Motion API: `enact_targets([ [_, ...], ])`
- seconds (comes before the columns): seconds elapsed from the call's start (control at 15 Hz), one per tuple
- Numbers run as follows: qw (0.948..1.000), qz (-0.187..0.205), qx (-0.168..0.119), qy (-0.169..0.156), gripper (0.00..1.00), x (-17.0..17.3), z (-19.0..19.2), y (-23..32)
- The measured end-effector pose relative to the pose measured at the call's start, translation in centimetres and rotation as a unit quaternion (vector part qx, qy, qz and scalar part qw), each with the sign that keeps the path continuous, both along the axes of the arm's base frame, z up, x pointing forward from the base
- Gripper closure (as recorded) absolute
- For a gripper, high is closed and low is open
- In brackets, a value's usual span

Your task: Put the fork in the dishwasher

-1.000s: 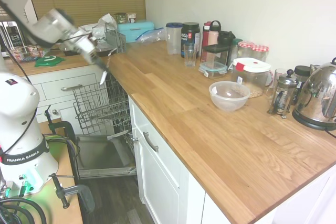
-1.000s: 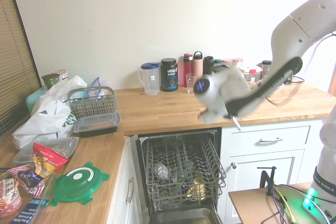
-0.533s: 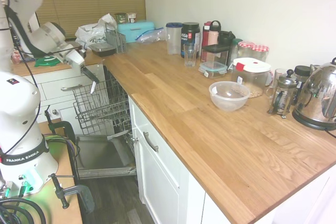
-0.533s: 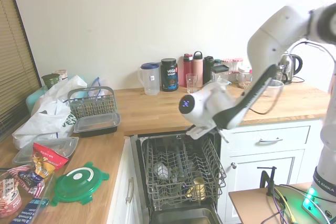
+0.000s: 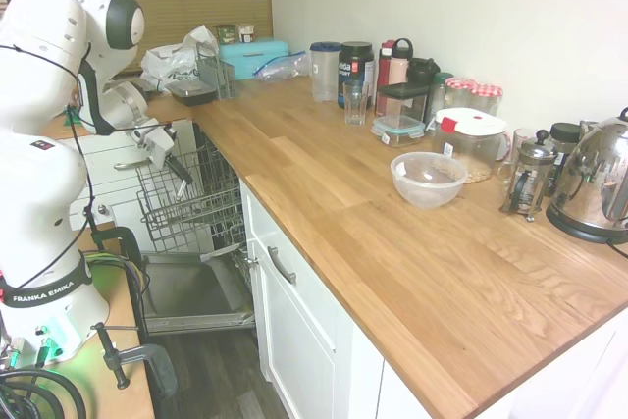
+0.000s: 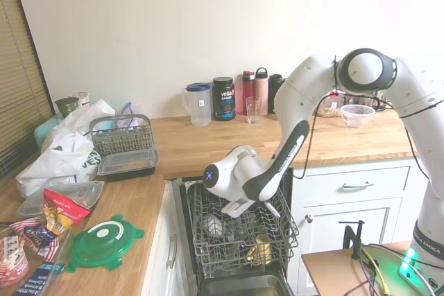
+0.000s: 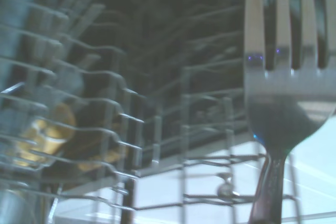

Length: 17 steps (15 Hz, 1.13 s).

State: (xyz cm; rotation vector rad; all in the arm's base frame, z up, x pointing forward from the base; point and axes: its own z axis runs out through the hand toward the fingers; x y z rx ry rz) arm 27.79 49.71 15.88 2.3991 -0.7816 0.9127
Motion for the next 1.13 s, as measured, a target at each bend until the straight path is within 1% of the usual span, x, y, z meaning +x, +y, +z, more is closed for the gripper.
enact_targets([
  [0.2,1.0000,-0.003,0.000,0.006,0.00,1.2,0.7,0.3],
  [0.4,0.9999,0.000,0.001,0.012,0.00,1.3,1.1,0.7],
  [0.73,0.9994,0.002,0.029,0.020,0.00,1.0,4.6,3.1],
  [0.87,0.9990,0.000,0.042,0.015,0.00,1.2,6.9,3.2],
  [0.93,0.9986,0.001,0.051,0.009,0.00,0.9,8.8,3.1],
  [1.07,0.9968,0.011,0.079,-0.007,0.00,-0.3,13.8,2.7],
  [1.13,0.9949,0.015,0.098,-0.017,0.00,-1.0,16.9,2.1],
])
